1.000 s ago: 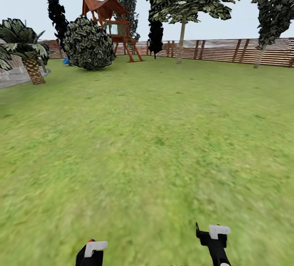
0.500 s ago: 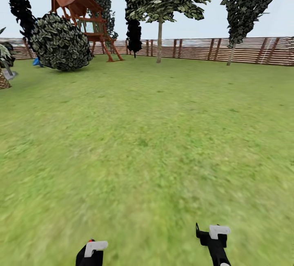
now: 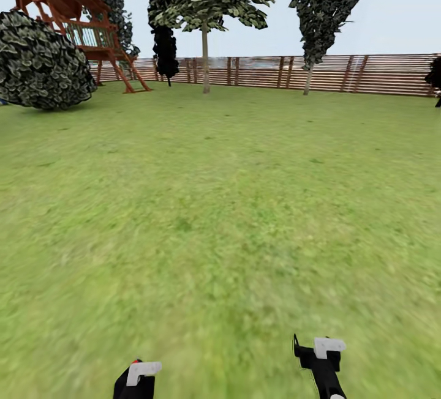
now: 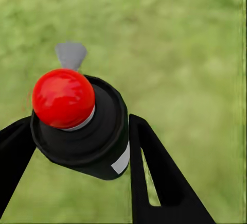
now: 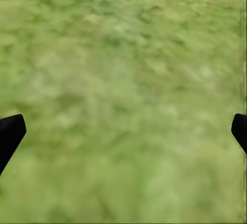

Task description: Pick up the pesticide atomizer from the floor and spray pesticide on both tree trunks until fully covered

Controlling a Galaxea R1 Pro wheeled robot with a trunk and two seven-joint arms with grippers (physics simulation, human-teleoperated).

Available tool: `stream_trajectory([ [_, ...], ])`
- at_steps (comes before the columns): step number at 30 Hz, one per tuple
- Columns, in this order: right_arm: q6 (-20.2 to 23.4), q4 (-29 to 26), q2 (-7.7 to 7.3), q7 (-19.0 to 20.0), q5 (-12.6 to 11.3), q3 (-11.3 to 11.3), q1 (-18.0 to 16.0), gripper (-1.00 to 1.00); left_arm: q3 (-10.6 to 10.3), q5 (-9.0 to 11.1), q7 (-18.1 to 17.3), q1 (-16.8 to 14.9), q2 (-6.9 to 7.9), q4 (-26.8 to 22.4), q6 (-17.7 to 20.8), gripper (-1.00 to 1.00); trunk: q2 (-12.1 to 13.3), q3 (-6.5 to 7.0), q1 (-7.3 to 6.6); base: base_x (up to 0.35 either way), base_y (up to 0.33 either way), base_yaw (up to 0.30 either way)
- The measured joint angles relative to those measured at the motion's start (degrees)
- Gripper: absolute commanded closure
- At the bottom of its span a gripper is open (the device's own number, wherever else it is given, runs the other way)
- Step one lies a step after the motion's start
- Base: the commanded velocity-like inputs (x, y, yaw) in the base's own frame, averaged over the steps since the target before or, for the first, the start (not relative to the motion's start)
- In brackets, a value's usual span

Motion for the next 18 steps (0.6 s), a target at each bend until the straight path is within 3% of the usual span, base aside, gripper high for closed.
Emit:
stream_trajectory([
  [8,0.0,0.0,0.04,0.0,0.0,0.0,0.0,-1.00,0.1,0.0,-0.1,0.0,0.08,0.0,0.1,1.00,0.0,-0.17,0.00,0.317,-0.117,-0.294],
  [11,0.0,0.0,0.04,0.0,0.0,0.0,0.0,-1.00,0.0,0.9,-0.1,0.0,0.12,0.0,0.1,1.00,0.0,-0.20,0.00,0.338,-0.012,-0.097],
  [14,0.0,0.0,0.04,0.1,0.2,0.1,0.0,-1.00,0.0,3.4,-0.1,0.0,0.24,-0.2,-0.1,1.00,0.0,-0.20,0.00,0.340,0.084,-0.015],
  [18,0.0,0.1,-0.03,0.2,0.5,0.2,0.0,-1.00,-0.1,3.9,-0.1,0.0,0.22,-0.3,-0.3,1.00,0.0,-0.20,0.00,0.341,0.101,-0.002],
])
